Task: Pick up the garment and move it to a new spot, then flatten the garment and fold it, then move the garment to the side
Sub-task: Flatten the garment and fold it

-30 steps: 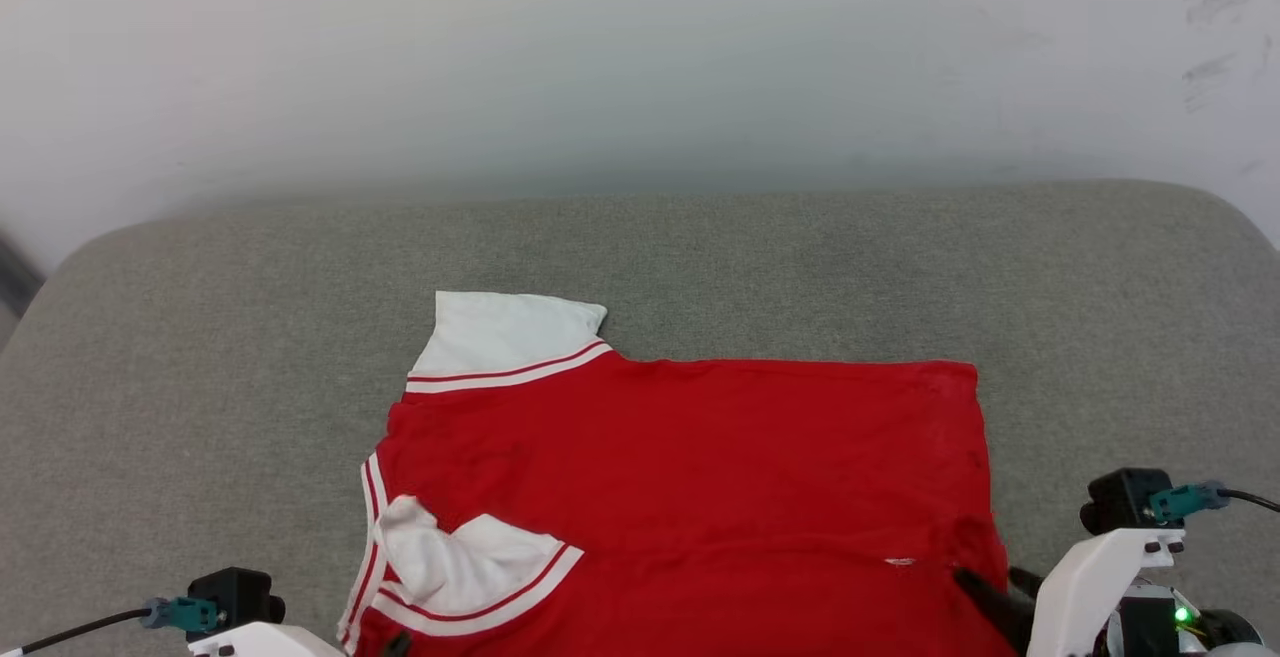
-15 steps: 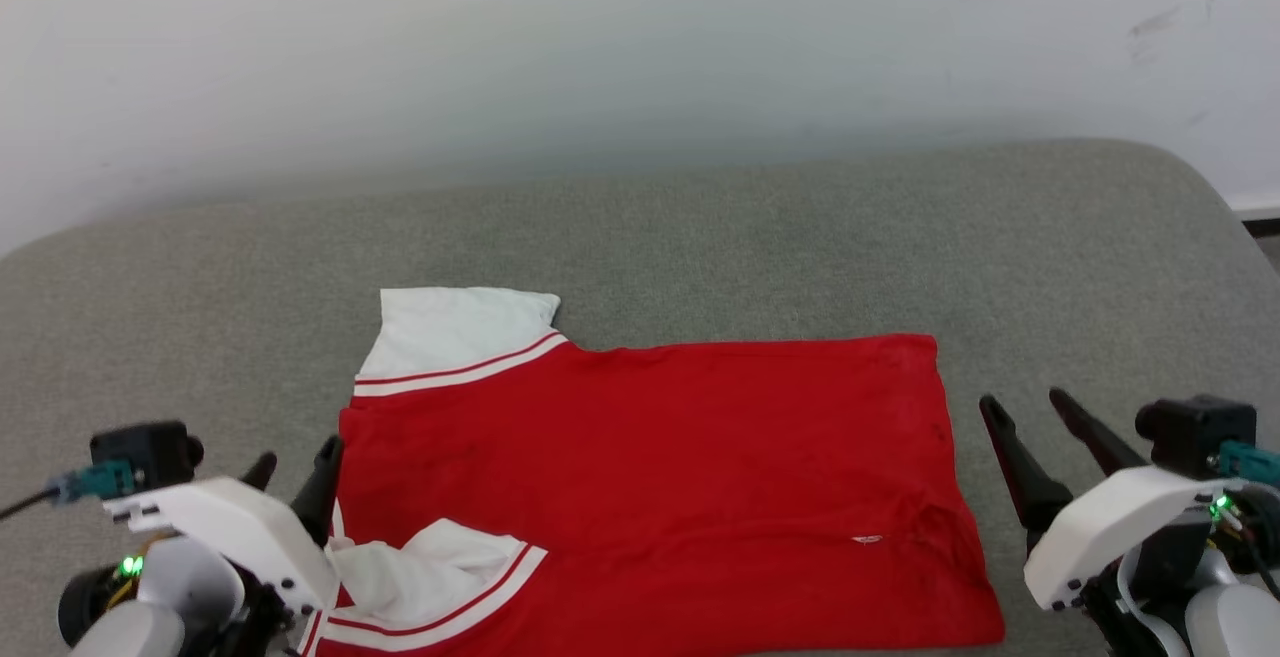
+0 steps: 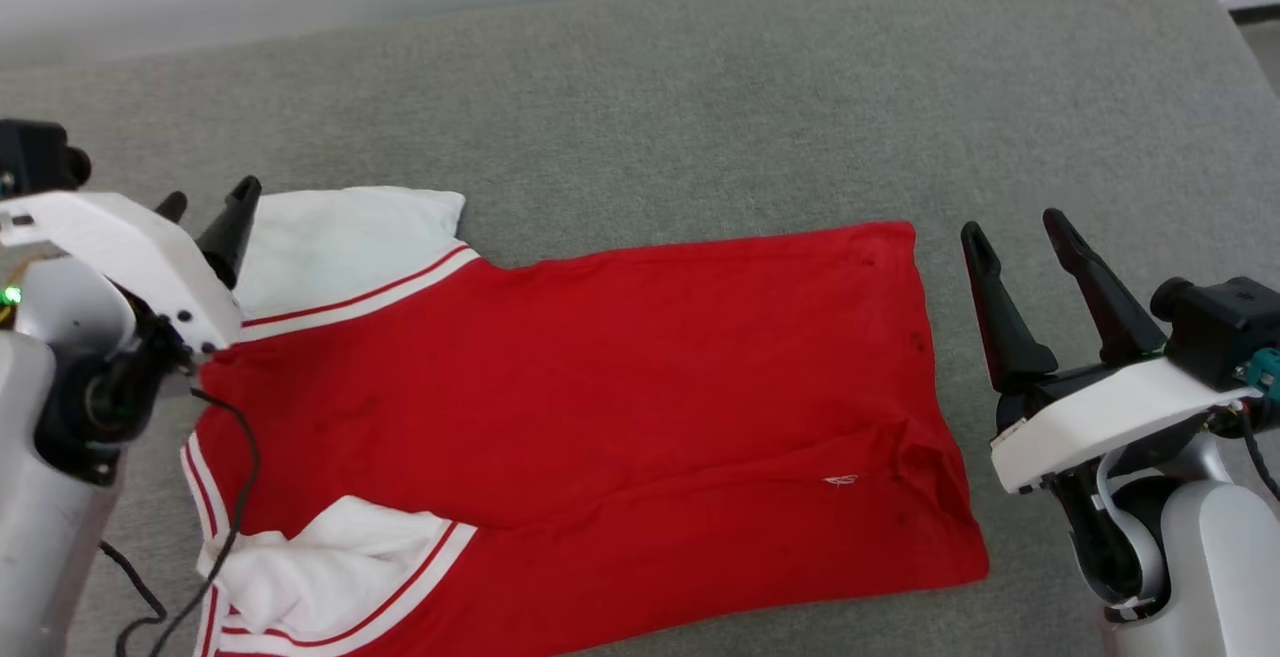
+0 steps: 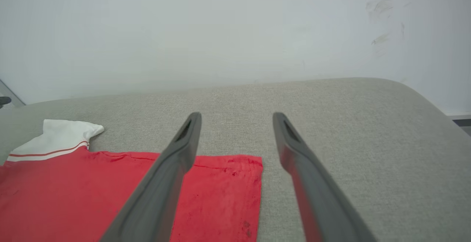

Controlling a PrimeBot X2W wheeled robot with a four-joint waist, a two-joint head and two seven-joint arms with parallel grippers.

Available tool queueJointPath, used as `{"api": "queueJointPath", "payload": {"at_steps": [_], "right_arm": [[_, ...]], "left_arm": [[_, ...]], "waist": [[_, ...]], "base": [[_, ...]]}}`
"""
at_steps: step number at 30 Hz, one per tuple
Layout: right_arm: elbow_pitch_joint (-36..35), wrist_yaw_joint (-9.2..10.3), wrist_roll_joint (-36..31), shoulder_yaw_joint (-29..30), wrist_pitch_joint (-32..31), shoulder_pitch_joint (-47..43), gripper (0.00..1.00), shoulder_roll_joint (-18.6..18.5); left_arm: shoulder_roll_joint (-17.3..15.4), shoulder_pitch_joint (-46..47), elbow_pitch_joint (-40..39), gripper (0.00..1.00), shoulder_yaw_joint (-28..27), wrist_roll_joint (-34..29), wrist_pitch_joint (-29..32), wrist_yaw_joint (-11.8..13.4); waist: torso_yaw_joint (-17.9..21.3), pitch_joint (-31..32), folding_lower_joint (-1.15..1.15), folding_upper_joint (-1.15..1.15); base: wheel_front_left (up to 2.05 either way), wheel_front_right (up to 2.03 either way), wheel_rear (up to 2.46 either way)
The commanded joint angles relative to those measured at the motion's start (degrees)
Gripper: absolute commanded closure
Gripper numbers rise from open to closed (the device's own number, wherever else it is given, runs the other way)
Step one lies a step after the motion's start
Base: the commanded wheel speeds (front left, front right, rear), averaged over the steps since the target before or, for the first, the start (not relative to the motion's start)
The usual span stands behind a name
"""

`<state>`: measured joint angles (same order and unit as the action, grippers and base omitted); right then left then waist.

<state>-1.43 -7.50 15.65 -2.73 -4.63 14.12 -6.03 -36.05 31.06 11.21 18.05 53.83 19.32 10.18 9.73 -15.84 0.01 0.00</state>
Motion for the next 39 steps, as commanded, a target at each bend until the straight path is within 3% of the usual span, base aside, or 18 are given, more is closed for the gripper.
{"api": "queueJointPath", "payload": {"at_steps": [1, 6, 7, 9, 11, 18, 19, 20, 22, 23, 31, 39], "right_arm": [[-0.5, 0.02, -0.1, -0.2, 0.3, 0.9, 0.00, 0.6], [-0.7, 0.02, -0.1, -0.1, 0.5, 1.5, 0.00, 1.4], [-0.8, 0.02, 0.2, -0.1, 0.8, 1.6, 0.00, 1.8], [-0.9, 0.02, 0.3, -0.2, 1.0, 1.6, 0.00, 1.9], [-0.8, 0.02, 0.6, -0.2, 1.5, 1.8, 0.00, 2.3], [0.3, 0.02, 1.3, -1.0, 1.6, 2.7, 0.00, 2.7], [0.4, 0.02, 1.3, -1.1, 1.7, 2.8, 0.00, 2.8], [0.7, 0.02, 1.4, -1.0, 1.6, 2.8, 0.00, 2.8], [1.2, 0.02, 1.9, -0.9, 1.3, 2.9, 0.00, 2.9], [1.5, 0.02, 2.0, -0.9, 1.0, 2.9, 0.00, 2.9], [4.4, 0.02, 6.9, 1.0, -5.3, 4.5, 0.00, 1.4], [11.3, 0.02, 12.6, 3.4, -24.0, 9.8, 0.00, -3.1]], "left_arm": [[-1.4, 3.2, 2.1, 0.00, 0.3, 0.8, 3.3, -1.1], [-4.4, 8.2, 6.6, 0.00, 1.6, 2.7, 12.8, -2.3], [-5.5, 10.0, 8.3, 0.00, 2.4, 3.3, 17.4, -2.1], [-6.2, 10.7, 9.0, 0.00, 2.8, 3.4, 19.5, -2.0], [-7.3, 12.7, 10.7, 0.00, 3.3, 5.0, 25.4, -1.7], [-8.0, 14.3, 12.8, 0.00, 4.7, 5.7, 31.5, -0.6], [-7.8, 14.1, 13.3, 0.11, 5.6, 5.5, 32.7, -0.6], [-7.3, 13.7, 13.8, 0.47, 6.5, 5.7, 34.1, -0.6], [-5.5, 12.8, 14.7, 0.77, 7.5, 6.7, 36.2, -0.2], [-4.7, 12.6, 15.1, 1.00, 7.9, 6.9, 36.4, -0.2], [-2.3, 13.3, 16.8, 1.00, 7.8, 6.3, 32.7, -1.2], [-0.6, 18.0, 16.5, 1.00, 7.2, 4.4, 26.0, -3.8]], "waist": [[2.8, -3.5, -0.01, 0.00], [4.2, -5.6, -0.01, 0.00], [4.8, -6.7, -0.01, 0.00], [5.1, -7.2, -0.01, 0.00], [5.9, -8.7, -0.01, 0.00], [7.2, -11.0, -0.01, 0.00], [7.3, -11.2, -0.01, 0.00], [7.4, -11.3, -0.01, 0.00], [7.4, -11.5, -0.01, 0.00], [7.4, -11.5, -0.01, 0.00], [6.3, -9.8, -0.01, 0.00], [1.9, -6.9, -0.01, 0.00]], "base": [[0.00, 0.00, 0.00], [0.00, 0.00, 0.00], [0.00, 0.00, 0.00], [0.00, 0.00, 0.00], [0.00, 0.00, 0.00], [0.00, 0.00, 0.00], [0.00, 0.00, 0.00], [0.00, 0.00, 0.00], [0.00, 0.00, 0.00], [0.00, 0.00, 0.00], [0.00, 0.00, 0.00], [0.00, 0.00, 0.00]]}}
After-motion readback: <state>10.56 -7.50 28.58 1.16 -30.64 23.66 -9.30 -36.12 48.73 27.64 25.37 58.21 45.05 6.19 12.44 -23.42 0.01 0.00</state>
